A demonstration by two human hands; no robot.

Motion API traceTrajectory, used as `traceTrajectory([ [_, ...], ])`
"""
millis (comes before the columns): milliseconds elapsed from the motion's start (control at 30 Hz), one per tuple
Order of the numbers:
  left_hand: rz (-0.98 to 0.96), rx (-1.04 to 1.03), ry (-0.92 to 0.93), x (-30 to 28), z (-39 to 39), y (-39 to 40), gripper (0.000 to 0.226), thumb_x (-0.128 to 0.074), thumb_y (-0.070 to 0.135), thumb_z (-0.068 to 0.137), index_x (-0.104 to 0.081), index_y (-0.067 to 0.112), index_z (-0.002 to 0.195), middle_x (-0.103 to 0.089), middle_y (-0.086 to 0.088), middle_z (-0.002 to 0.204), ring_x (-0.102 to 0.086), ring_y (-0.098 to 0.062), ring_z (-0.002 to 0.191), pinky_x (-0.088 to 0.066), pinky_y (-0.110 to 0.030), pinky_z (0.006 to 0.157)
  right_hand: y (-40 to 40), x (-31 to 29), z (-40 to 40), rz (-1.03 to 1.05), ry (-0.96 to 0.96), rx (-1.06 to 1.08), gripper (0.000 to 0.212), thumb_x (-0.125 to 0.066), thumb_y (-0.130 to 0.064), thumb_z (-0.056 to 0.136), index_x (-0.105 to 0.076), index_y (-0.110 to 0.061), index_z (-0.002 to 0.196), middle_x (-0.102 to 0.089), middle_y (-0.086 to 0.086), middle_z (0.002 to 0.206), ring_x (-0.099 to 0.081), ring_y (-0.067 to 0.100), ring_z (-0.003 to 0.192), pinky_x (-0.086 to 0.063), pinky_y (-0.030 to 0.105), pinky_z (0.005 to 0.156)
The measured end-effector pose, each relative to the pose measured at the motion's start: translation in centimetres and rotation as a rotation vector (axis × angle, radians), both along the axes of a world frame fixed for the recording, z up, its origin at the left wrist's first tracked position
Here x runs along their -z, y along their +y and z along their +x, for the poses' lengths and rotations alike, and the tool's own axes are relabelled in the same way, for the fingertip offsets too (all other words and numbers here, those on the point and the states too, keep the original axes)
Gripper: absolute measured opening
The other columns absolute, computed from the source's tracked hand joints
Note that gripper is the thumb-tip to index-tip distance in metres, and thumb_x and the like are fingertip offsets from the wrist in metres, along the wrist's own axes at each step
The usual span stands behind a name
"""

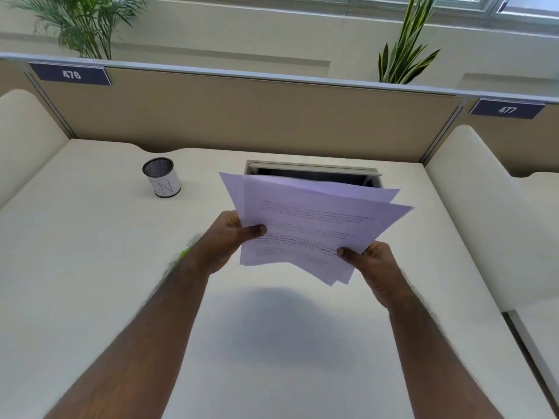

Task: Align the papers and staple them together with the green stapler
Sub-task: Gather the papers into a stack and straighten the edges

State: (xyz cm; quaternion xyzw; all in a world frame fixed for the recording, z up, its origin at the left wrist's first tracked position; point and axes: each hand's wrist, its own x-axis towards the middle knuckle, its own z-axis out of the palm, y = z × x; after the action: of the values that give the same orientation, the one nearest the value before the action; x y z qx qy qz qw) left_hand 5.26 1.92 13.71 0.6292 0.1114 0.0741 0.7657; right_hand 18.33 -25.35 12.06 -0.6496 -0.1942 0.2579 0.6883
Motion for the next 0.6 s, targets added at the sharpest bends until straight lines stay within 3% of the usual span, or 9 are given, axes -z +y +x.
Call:
traceTrajectory([
  [200, -0.007, -0.025, 0.065, 2.1, 0.1, -1.0, 0.033, -0.073, 0.018, 0.080, -0.072, 0.013, 0.112, -0.071, -0.013, 0.120, -0.066, -0.030, 0.106, -0.053, -0.047, 0.098, 0.8, 1.0, -0.7, 0.067, -0.004, 0.017, 0.037, -0.076, -0.007, 0.078, -0.071, -0.025, 0.111, -0.074, 0.002, 0.111, -0.069, 0.019, 0.101, -0.058, 0.033, 0.087],
  [400, 0.052, -0.016, 0.128, 4.7, -0.7, -2.1, 0.033, -0.078, 0.017, 0.075, -0.075, 0.026, 0.106, -0.075, -0.001, 0.113, -0.069, -0.022, 0.107, -0.055, -0.030, 0.088, 1.0, 3.5, -1.8, -0.080, 0.097, 0.061, 0.026, -0.081, -0.006, 0.075, -0.079, -0.022, 0.096, -0.078, 0.002, 0.103, -0.073, 0.022, 0.096, -0.058, 0.031, 0.082],
  [600, 0.100, -0.034, 0.114, 4.6, -0.3, -2.5, 0.046, -0.083, 0.030, 0.070, -0.071, 0.021, 0.114, -0.074, -0.003, 0.114, -0.069, -0.026, 0.107, -0.055, -0.041, 0.094, 1.7, 3.7, -2.5, -0.085, 0.101, 0.113, 0.034, -0.085, -0.014, 0.071, -0.076, -0.013, 0.104, -0.077, 0.009, 0.106, -0.071, 0.032, 0.101, -0.058, 0.044, 0.087],
])
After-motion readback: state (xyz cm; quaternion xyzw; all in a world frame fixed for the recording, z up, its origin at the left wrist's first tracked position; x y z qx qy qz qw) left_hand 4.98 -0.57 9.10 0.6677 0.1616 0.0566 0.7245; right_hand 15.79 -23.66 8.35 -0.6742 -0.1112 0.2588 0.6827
